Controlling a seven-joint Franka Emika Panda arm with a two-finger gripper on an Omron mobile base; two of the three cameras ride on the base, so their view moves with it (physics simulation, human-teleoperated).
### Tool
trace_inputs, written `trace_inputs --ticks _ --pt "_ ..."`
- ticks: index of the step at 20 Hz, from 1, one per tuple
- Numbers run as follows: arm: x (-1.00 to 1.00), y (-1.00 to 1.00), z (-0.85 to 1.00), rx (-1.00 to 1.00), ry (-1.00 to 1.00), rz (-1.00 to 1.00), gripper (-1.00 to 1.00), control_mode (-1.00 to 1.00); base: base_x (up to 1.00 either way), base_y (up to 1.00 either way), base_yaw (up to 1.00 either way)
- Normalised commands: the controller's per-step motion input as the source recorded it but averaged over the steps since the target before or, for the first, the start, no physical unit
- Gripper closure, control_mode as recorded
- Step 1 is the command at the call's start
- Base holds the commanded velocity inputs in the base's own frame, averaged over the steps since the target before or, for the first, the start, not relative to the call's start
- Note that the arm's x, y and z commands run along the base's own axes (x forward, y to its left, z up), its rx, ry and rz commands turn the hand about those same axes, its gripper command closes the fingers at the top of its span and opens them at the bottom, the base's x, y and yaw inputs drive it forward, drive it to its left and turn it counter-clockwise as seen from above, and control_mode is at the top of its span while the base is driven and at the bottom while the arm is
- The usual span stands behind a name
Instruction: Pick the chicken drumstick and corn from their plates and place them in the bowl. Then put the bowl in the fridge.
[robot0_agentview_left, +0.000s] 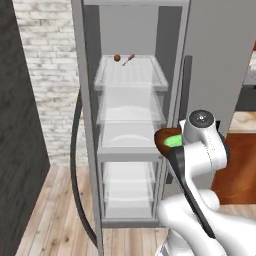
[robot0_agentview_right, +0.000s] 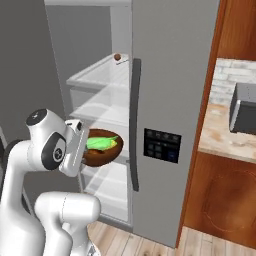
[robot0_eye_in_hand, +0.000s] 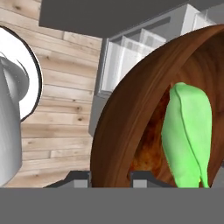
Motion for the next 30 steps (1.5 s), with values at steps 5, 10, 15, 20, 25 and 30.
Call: trace_inputs --ticks 5,10,15,20,25,30 --pt "0.0 0.0 0.0 0.0 0.0 0.0 1.0 1.0 0.16 -0.24 -0.01" --pt "0.0 0.0 0.0 0.0 0.0 0.0 1.0 1.0 0.46 0.16 0.11" --pt "0.0 0.0 0.0 0.0 0.0 0.0 1.0 1.0 0.46 0.3 0.07" --pt "0.0 0.0 0.0 0.0 0.0 0.0 1.0 1.0 0.34 0.33 0.02" --pt "0.0 0.0 0.0 0.0 0.0 0.0 1.0 1.0 0.39 0.16 0.01" --pt "0.0 0.0 0.0 0.0 0.0 0.0 1.0 1.0 0.26 0.01 0.0"
